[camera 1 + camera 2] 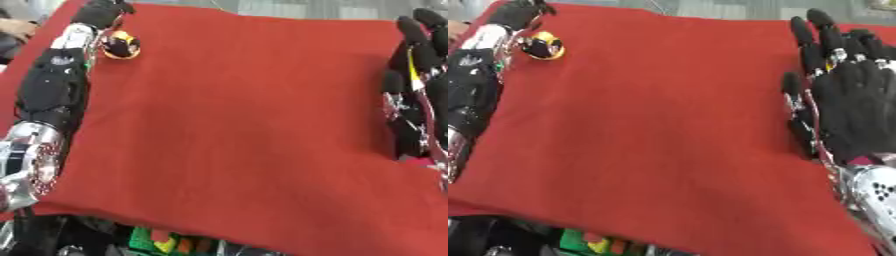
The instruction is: Pick up the objects with one hand, pass them to the other hand, and then place them into the box on the other side of the table.
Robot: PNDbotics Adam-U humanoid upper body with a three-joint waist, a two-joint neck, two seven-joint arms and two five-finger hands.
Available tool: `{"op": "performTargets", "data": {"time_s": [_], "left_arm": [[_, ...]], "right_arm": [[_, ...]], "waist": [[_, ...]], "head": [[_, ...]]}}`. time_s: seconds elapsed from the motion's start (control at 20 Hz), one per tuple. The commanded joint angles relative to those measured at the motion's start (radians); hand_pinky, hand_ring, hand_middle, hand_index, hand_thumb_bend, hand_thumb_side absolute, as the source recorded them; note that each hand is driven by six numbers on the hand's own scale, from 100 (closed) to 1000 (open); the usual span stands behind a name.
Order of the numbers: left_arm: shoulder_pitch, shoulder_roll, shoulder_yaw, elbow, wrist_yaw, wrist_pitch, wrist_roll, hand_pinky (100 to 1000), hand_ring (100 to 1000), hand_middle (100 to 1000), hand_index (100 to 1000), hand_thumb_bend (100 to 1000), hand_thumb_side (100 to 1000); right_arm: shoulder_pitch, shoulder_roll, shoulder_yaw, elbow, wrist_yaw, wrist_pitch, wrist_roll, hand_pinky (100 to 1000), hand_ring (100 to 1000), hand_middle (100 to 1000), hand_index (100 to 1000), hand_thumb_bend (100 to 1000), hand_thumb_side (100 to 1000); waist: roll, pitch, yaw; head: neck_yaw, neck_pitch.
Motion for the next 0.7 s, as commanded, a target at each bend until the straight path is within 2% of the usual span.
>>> {"op": "performTargets", "data": {"time_s": [0.05, 0.3, 0.35, 0.5, 0.7], "left_arm": [[-0.025, 0.045, -0.007, 0.007, 0.026, 0.021, 0.001, 824, 802, 833, 885, 280, 283], [-0.023, 0.047, -0.028, 0.034, 0.014, 0.053, 0.012, 834, 811, 851, 895, 365, 295], [-0.021, 0.047, -0.033, 0.044, 0.007, 0.058, 0.010, 833, 808, 849, 893, 342, 316], [-0.017, 0.049, -0.046, 0.067, -0.013, 0.078, 0.022, 814, 772, 806, 863, 338, 302], [-0.014, 0.049, -0.050, 0.077, -0.033, 0.109, 0.108, 792, 739, 768, 832, 323, 264]], "right_arm": [[-0.011, -0.002, 0.000, -0.015, 0.007, 0.014, -0.011, 820, 703, 904, 950, 100, 100], [-0.010, 0.002, 0.008, -0.015, 0.004, 0.026, -0.022, 812, 712, 903, 950, 100, 100], [-0.010, 0.003, 0.010, -0.015, 0.003, 0.027, -0.024, 812, 711, 903, 950, 100, 100], [-0.010, 0.004, 0.011, -0.015, 0.003, 0.031, -0.028, 811, 712, 903, 949, 100, 100], [-0.009, 0.006, 0.015, -0.015, 0.000, 0.038, -0.031, 808, 716, 902, 949, 100, 100]], "waist": [[0.001, -0.012, -0.002], [0.001, -0.006, -0.005], [0.001, -0.006, -0.005], [0.000, -0.004, -0.006], [0.000, -0.002, -0.004]], "head": [[-0.002, -0.018], [-0.008, -0.028], [-0.009, -0.029], [-0.012, -0.035], [-0.018, -0.043]]}}
